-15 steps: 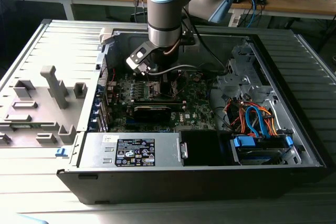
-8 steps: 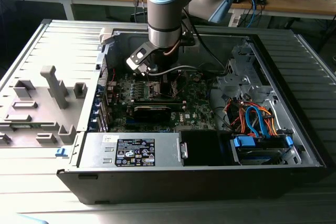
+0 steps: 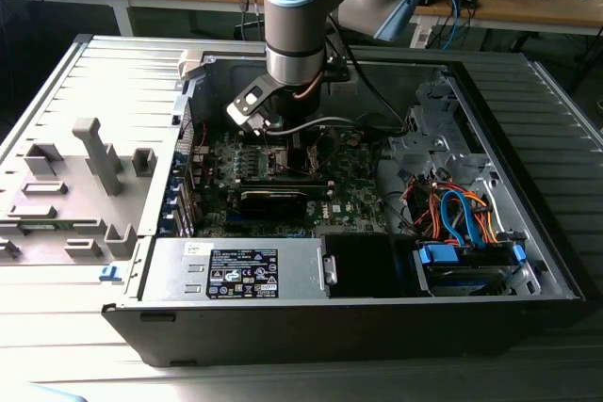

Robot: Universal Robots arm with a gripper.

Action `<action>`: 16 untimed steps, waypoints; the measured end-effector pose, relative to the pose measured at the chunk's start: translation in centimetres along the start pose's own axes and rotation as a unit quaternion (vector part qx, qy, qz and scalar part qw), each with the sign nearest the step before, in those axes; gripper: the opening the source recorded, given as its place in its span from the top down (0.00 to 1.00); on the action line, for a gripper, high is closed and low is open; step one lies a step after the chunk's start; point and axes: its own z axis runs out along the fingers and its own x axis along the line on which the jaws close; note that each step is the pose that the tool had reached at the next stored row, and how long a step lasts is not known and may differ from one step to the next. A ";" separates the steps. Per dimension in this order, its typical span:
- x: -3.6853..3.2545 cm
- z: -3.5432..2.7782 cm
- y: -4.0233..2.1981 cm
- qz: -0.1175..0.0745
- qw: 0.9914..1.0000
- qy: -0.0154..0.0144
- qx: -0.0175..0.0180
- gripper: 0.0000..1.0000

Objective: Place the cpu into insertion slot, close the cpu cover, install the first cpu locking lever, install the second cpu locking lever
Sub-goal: 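Place the cpu into insertion slot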

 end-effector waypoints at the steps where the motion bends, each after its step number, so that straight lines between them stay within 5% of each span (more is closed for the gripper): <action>1: 0.00 0.00 0.00 0.000 1.000 0.000 0.000 0.45; 6: 0.05 0.01 0.00 0.000 1.000 0.000 0.000 0.32; 16: 0.01 -0.59 0.05 0.000 1.000 0.000 0.000 0.32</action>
